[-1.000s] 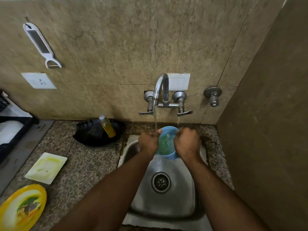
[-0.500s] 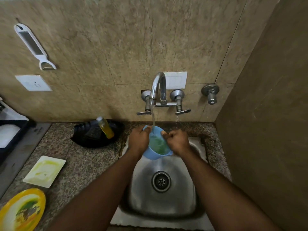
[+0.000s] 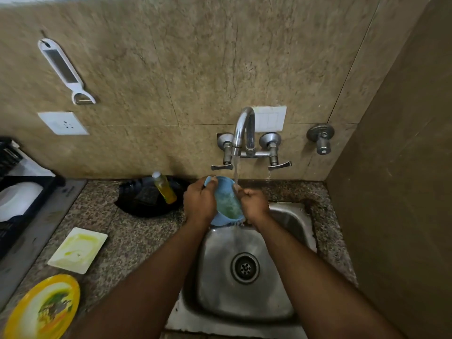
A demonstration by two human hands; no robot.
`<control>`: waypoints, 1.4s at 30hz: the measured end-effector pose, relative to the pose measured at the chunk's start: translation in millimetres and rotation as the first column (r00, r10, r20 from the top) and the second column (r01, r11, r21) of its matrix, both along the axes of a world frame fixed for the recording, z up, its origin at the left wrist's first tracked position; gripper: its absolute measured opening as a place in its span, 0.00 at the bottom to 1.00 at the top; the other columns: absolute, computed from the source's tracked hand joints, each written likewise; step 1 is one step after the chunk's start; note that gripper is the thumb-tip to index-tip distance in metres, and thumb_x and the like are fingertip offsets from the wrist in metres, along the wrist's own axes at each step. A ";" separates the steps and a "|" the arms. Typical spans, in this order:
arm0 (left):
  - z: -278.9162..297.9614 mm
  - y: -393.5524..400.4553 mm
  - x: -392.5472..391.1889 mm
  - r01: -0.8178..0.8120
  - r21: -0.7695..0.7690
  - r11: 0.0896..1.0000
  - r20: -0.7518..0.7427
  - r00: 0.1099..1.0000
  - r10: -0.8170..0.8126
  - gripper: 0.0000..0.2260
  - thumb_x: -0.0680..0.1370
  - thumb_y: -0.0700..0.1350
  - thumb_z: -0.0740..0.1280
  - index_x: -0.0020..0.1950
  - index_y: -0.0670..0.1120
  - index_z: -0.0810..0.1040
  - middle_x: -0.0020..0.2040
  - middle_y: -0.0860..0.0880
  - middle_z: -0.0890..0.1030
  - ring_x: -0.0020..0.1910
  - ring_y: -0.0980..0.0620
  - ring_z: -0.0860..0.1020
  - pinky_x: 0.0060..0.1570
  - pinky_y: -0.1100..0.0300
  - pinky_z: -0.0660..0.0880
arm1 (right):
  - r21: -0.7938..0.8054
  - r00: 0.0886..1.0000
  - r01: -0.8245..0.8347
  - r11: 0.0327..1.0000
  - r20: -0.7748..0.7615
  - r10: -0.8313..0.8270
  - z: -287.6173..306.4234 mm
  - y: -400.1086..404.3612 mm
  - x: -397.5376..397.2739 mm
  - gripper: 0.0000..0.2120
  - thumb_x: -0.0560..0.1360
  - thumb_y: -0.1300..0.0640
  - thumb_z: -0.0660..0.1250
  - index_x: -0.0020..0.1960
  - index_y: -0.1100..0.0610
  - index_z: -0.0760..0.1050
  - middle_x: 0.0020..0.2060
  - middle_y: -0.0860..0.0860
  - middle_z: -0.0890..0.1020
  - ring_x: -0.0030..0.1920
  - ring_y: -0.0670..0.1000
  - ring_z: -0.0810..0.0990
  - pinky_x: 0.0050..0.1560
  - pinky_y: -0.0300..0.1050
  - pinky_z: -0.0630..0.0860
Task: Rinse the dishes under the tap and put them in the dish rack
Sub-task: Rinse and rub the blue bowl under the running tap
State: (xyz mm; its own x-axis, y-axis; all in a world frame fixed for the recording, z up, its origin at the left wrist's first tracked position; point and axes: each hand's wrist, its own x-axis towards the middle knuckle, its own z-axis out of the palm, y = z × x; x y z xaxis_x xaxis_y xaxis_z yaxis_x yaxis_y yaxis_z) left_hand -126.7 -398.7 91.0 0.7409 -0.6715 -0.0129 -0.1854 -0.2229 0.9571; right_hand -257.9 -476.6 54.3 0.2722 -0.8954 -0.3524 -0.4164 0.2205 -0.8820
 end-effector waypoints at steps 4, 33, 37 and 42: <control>-6.2 4.9 -1.3 0.055 -0.039 0.998 -0.240 0.969 -0.063 0.09 0.71 0.44 0.68 0.45 0.50 0.87 0.46 0.44 0.87 0.48 0.43 0.85 0.50 0.45 0.83 | 0.148 0.991 -0.084 0.985 -0.095 0.099 29.1 9.3 -13.3 0.07 0.74 0.56 0.68 0.48 0.57 0.82 0.32 0.54 0.83 0.26 0.50 0.79 0.27 0.44 0.78; -28.8 -8.0 -30.3 -0.047 0.295 0.954 -0.145 0.985 0.093 0.10 0.75 0.35 0.65 0.50 0.40 0.85 0.44 0.42 0.85 0.43 0.44 0.82 0.39 0.55 0.75 | -0.248 0.325 -0.926 0.284 -0.907 0.267 -34.5 32.4 -48.6 0.17 0.80 0.58 0.63 0.68 0.54 0.78 0.71 0.53 0.76 0.78 0.54 0.62 0.80 0.56 0.44; -43.2 1.8 -40.0 -0.241 0.308 0.920 -0.192 0.932 0.308 0.15 0.71 0.45 0.64 0.52 0.44 0.86 0.46 0.42 0.86 0.45 0.38 0.84 0.48 0.44 0.83 | -0.339 0.702 -0.657 0.673 -0.601 0.382 -44.7 67.3 -38.7 0.11 0.73 0.59 0.67 0.52 0.55 0.84 0.52 0.55 0.84 0.56 0.59 0.81 0.57 0.49 0.76; -27.2 -0.8 -23.5 0.090 0.483 0.871 -0.029 0.996 -0.087 0.11 0.76 0.38 0.66 0.54 0.40 0.86 0.46 0.43 0.84 0.46 0.44 0.81 0.40 0.58 0.72 | -0.475 0.617 -0.787 0.394 -0.612 0.494 -60.2 56.0 -61.0 0.11 0.71 0.46 0.69 0.46 0.53 0.83 0.44 0.52 0.85 0.48 0.57 0.82 0.47 0.48 0.80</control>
